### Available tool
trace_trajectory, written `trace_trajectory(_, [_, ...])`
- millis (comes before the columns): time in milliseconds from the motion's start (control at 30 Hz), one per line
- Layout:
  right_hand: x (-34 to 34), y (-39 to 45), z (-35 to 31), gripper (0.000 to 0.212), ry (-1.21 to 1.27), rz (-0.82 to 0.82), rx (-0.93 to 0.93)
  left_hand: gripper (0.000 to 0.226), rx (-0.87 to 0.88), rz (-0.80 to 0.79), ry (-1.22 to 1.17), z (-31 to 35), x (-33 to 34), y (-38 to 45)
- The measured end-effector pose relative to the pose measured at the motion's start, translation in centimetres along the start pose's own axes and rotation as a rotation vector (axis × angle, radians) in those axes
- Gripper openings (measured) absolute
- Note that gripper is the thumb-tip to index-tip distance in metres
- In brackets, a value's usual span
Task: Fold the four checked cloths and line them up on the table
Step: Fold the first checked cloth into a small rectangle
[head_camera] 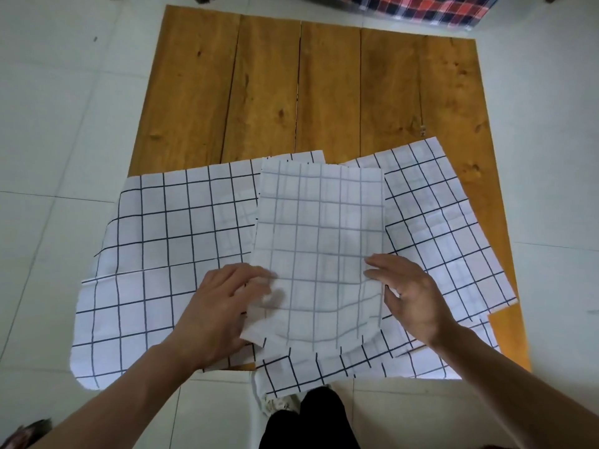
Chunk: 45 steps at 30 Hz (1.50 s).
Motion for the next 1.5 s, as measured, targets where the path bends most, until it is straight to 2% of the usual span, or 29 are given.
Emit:
trace_trajectory(67, [-0.2, 0.0, 0.0, 0.043, 0.024, 0.014, 0.005, 0.087, -0.071, -0.025, 0.047, -1.5, 0.2, 0.7])
trace_trajectory(167, [-0.4, -0.1, -0.1, 0.039, 0.046, 0.021, -0.007, 0.090, -0.089, -0.037, 0.096, -2.3, -0.5, 1.9])
trace_trajectory(267, [-0.8, 0.0, -0.2, 0.026, 0.092, 0.049, -0.014, 0.088, -0.045, -0.043, 0.113, -2.2, -0.8, 2.4])
trace_trajectory(400, [-0.9, -0.2, 0.4, 0.026, 0.152, 0.080, 0.014, 0.072, -0.045, 0.034, 0.043, -2.6, -1.3, 2.3])
trace_trajectory(467, [-0.8, -0.3, 0.8, 0.035, 0.173, 0.082, 0.048, 0.064, -0.057, 0.088, 0.009, -2.9, -1.5, 2.5])
trace_trajectory(567, [-1.0, -0.2, 0.9, 0.031, 0.188, 0.117, 0.060, 0.051, -0.034, 0.120, 0.032, -2.9, -1.4, 3.3])
trace_trajectory(767, [-0.9, -0.3, 1.2, 0.031, 0.189, 0.118, 0.061, 0.044, 0.072, 0.128, 0.150, -1.8, -1.6, 4.0])
trace_trajectory(867, [-0.8, -0.3, 1.2, 0.033, 0.191, 0.096, 0.054, 0.041, 0.085, 0.135, 0.113, -1.7, -1.6, 4.0])
trace_trajectory(1033, [-1.8, 0.1, 1.5, 0.023, 0.276, 0.127, 0.188, 0.039, -0.044, 0.148, -0.140, -3.0, -2.5, 4.3])
trace_trajectory(1067, [-2.0, 0.3, 1.7, 0.022, 0.295, 0.133, 0.217, 0.036, -0.079, 0.146, -0.191, -3.4, -2.5, 4.6])
trace_trajectory(1133, [-2.2, 0.7, 2.0, 0.020, 0.364, 0.138, 0.265, 0.014, -0.179, 0.171, -0.290, -4.1, -3.0, 4.9])
trace_trajectory(1200, [-2.5, 1.1, 2.6, 0.016, 0.428, 0.150, 0.323, 0.025, -0.264, 0.211, -0.362, -4.8, -3.5, 5.2])
trace_trajectory(1267, [-2.5, 1.4, 3.3, 0.015, 0.484, 0.164, 0.383, 0.028, -0.323, 0.191, -0.399, -5.1, -3.8, 5.8])
trace_trajectory(1433, [-3.0, 2.1, 3.7, 0.010, 0.522, 0.213, 0.417, 0.006, -0.434, 0.167, -0.454, -5.8, -3.8, 6.5])
trace_trajectory(1500, [-3.1, 2.2, 3.9, 0.006, 0.504, 0.238, 0.435, 0.016, -0.479, 0.198, -0.438, -5.9, -3.9, 6.4])
Point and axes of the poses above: each hand's wrist, its own y-axis towards the middle knuckle, its own x-axis out of the palm, z = x × y, the point moved 10 cm from there along y, towards the middle knuckle, and after that the axes turned 12 degrees about -z, right-handed, at the moved point
